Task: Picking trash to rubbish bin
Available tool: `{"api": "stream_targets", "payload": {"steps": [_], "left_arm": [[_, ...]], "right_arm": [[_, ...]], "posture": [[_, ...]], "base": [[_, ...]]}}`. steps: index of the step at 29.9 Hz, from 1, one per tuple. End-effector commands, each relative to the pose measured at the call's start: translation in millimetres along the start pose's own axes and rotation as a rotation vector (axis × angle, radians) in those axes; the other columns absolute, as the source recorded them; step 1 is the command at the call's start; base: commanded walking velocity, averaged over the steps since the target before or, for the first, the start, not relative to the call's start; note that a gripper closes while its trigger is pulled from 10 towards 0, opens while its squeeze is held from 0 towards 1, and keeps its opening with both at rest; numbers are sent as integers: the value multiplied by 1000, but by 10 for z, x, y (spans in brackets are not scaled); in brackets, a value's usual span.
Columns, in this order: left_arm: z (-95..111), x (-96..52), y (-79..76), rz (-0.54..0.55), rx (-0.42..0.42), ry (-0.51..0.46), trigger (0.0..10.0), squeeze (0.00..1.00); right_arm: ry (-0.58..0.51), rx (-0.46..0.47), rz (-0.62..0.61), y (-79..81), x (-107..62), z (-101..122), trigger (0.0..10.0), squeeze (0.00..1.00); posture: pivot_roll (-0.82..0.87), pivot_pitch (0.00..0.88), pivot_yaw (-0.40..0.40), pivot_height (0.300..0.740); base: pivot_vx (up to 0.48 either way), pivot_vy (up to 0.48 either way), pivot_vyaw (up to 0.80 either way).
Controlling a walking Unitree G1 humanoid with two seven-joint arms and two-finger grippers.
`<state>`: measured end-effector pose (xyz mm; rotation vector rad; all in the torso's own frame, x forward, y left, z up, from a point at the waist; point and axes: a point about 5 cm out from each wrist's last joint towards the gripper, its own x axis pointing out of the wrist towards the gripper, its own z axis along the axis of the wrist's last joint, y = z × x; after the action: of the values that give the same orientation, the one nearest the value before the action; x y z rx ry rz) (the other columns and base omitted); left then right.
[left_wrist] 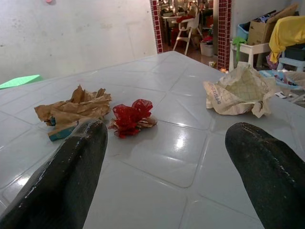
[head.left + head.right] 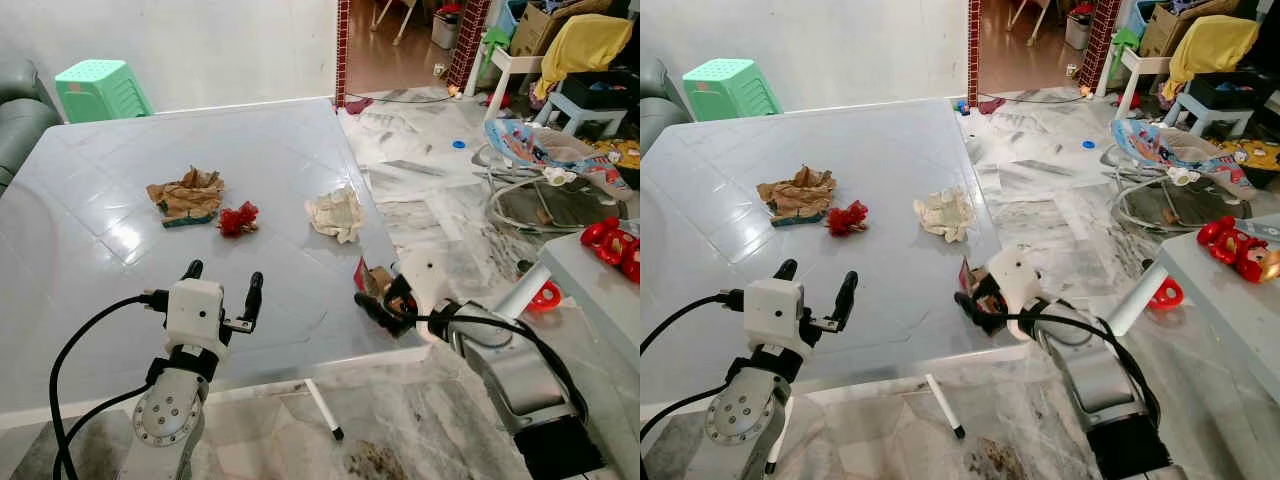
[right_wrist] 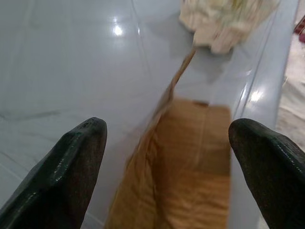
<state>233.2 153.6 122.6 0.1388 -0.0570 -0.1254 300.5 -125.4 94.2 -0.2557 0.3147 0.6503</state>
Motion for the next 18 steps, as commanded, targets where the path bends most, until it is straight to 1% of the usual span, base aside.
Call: {"api": "stream_targets", "payload": {"steps": [1, 2, 3, 18], "left_arm": [[55, 23, 1, 1, 8, -20, 10000, 0], [57, 26, 1, 1, 8, -20, 10000, 0], [59, 31, 3, 2, 7, -22, 10000, 0], [70, 52, -3, -1, 7, -28, 10000, 0]], "right_arm": [[13, -12, -6, 20, 46, -44, 3412, 0], [15, -11, -5, 22, 50, -52, 3412, 0], [15, -4, -5, 27, 58, -58, 0, 0], [3, -3, -12, 4, 87, -67, 0, 0]], "posture": [[-4, 52, 12, 740], [-4, 52, 12, 740], [-3, 52, 11, 740], [-6, 46, 12, 740]], "base": [[0, 0, 0], [0, 0, 0], [0, 0, 0], [0, 0, 0]]}}
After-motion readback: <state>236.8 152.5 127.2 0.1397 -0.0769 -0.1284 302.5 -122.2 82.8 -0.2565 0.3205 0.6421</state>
